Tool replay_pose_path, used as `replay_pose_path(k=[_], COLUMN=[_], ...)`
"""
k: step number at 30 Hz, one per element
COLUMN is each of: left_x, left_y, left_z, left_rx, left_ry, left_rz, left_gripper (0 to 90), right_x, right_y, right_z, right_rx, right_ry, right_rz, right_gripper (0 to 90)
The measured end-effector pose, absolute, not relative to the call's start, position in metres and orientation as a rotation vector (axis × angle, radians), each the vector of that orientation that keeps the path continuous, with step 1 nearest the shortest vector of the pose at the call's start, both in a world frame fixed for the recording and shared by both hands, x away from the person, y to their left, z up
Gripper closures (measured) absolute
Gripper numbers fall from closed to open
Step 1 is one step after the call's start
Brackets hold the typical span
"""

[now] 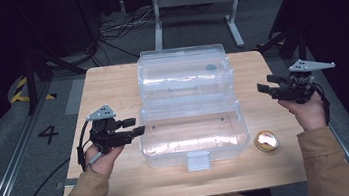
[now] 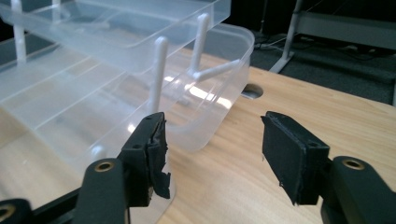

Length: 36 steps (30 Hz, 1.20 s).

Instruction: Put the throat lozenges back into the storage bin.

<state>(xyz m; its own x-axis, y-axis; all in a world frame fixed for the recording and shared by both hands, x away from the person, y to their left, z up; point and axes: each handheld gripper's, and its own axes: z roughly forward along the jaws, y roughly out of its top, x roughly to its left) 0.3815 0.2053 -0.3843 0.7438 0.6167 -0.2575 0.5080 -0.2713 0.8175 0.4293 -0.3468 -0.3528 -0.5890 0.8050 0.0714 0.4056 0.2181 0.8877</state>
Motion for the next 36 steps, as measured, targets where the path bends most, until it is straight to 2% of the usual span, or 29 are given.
replay_pose_path(k=[2, 8, 23, 28, 32, 36], left_x=[0.384, 0.389, 0.397, 0.398, 0.397, 0.398], left_y=[0.207, 0.207, 0.209, 0.208, 0.207, 0.208], left_z=[-0.385, -0.387, -0.39, -0.391, -0.39, -0.391], left_rx=[1.932, 1.941, 1.939, 1.95, 1.954, 1.951], left_ry=[0.865, 0.91, 0.941, 0.94, 0.929, 0.939], left_rz=[0.134, 0.133, 0.129, 0.134, 0.163, 0.161], left_gripper=[46.5, 47.2, 47.1, 47.1, 47.6, 47.7], right_x=[0.426, 0.416, 0.399, 0.396, 0.396, 0.396], right_y=[-0.347, -0.35, -0.353, -0.353, -0.354, -0.351], right_z=[-0.351, -0.346, -0.351, -0.355, -0.359, -0.364], right_rx=[1.157, 1.167, 1.121, 1.124, 1.176, 1.184], right_ry=[2.123, 2.171, 2.348, 2.398, 2.416, 2.479], right_rz=[1.292, 1.239, 1.045, 0.993, 0.945, 0.893], right_gripper=[36.5, 42.1, 42.4, 39.2, 30.9, 29.1])
